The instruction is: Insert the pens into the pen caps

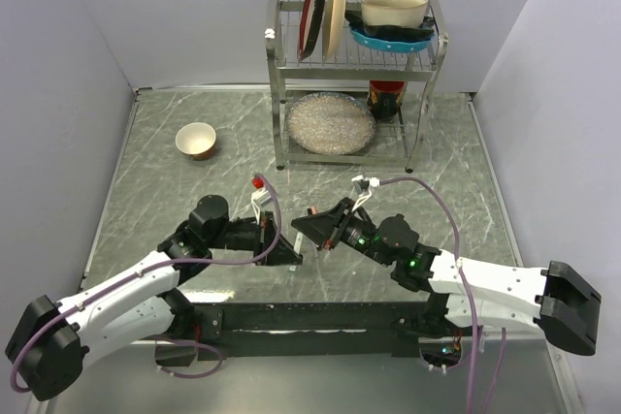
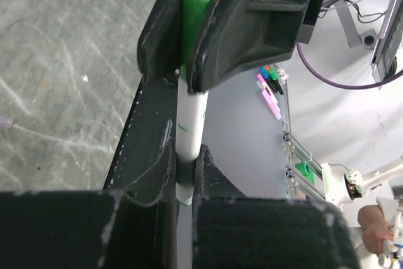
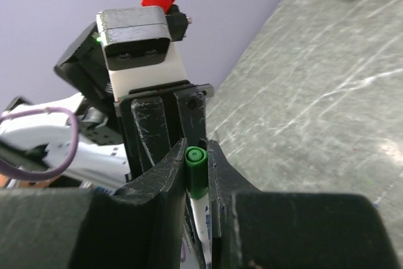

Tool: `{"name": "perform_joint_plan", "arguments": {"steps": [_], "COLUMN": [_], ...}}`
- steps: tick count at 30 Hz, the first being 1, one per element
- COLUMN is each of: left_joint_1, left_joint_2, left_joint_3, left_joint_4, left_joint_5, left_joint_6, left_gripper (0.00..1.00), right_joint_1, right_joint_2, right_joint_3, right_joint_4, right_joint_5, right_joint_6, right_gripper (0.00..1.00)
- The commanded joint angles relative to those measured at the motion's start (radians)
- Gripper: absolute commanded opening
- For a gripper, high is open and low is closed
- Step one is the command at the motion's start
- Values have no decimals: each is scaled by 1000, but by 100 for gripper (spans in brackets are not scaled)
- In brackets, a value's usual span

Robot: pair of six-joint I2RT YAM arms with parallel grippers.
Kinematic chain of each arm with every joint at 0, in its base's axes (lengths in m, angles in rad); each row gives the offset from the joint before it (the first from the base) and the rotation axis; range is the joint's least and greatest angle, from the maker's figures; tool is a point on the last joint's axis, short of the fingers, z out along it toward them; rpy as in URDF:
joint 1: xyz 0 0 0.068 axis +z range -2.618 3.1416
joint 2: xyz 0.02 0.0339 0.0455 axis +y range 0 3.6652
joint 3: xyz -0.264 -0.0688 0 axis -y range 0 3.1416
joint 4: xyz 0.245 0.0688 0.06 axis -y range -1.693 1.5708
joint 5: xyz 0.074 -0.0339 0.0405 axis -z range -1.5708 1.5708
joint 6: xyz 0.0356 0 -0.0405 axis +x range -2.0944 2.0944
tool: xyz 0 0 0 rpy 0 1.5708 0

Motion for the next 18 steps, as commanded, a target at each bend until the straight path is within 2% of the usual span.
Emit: {"name": "perform_joint_plan", "arguments": {"steps": [1,4,6,7,8,11,12,14,18], "left_joint_1": [146,181,219,219,219,221,219,218,190], "left_joint_2": [-2,33,70,78,82,99,108,137,128], "left_joint_3": [137,138,103,80,80,114,124,126,127], "left_joint_4": [193,243,367,452,469,425,417,465,407], "left_joint_5": [-333,-289,-187,-193,-193,-184,-189,-180,-251], "left_joint_6": [27,8,-129,-165,-180,-141,-148,-162,-124], "left_gripper": [1,1,1,1,1,1,1,1,1], "right_joint_1": [162,174,183,183,183,191,197,200,220], "right_joint_2": [-1,-18,-31,-41,-41,-26,-20,12,84], "right_joint_3": [-25,-33,-46,-54,-62,-42,-46,-45,-31], "right_joint_4": [-260,-277,-259,-197,-166,-155,-105,-54,-15], "right_joint_5": [-305,-290,-290,-305,-336,-344,-351,-373,-373], "right_joint_6": [63,37,14,15,21,29,36,47,72], "right_gripper": [0,0,0,0,0,0,0,0,0]}}
